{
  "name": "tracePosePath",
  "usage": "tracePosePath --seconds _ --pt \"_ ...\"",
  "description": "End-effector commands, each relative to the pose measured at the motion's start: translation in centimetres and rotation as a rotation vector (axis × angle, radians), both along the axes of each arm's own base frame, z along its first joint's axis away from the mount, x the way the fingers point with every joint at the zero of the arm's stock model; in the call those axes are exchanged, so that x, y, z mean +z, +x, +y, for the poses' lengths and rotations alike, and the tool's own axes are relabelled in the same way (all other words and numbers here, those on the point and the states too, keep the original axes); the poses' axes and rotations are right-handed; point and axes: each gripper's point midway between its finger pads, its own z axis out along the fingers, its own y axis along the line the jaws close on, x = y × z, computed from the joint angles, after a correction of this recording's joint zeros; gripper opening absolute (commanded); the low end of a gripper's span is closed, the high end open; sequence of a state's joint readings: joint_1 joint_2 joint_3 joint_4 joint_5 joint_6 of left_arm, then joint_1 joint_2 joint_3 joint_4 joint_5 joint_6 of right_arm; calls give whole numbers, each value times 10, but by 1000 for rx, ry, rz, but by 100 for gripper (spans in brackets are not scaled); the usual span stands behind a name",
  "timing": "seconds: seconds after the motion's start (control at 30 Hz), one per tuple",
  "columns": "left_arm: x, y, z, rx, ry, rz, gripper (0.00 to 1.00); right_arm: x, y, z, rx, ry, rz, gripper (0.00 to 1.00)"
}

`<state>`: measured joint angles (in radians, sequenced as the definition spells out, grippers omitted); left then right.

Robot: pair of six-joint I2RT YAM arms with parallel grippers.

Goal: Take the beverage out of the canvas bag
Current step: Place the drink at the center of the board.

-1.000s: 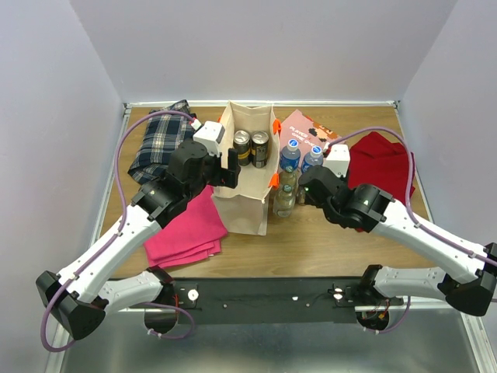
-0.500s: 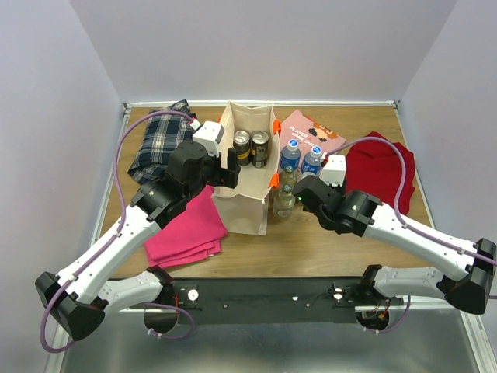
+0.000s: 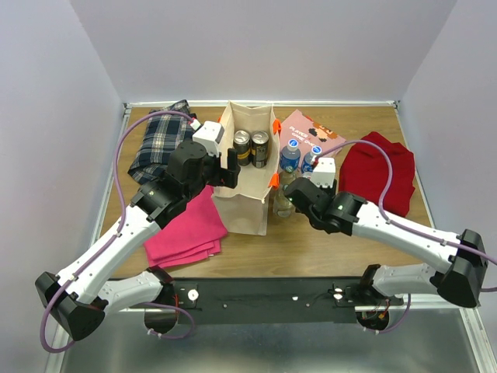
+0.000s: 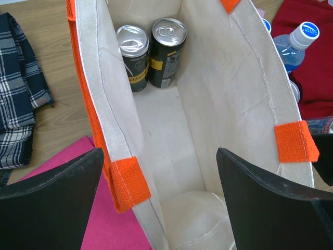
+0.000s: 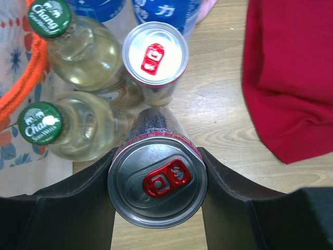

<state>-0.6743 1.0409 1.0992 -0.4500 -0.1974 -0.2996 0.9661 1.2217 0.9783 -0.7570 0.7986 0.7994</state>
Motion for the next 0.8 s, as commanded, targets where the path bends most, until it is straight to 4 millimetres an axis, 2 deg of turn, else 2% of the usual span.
tracePosePath --seconds 0.0,0.17,0.37,0.5,0.77 --pt "4 2 1 8 -6 -20 99 7 19 9 -3 67 -47 1" --pt "3 1 3 12 -2 -21 99 4 27 3 -1 99 -35 1" --pt "3 2 1 8 -6 -20 99 -7 30 3 17 81 -4 1" --pt "3 2 1 4 -5 -21 99 -8 33 3 21 76 -13 1" --pt "3 2 1 8 -5 -19 99 -17 38 7 9 54 -1 5"
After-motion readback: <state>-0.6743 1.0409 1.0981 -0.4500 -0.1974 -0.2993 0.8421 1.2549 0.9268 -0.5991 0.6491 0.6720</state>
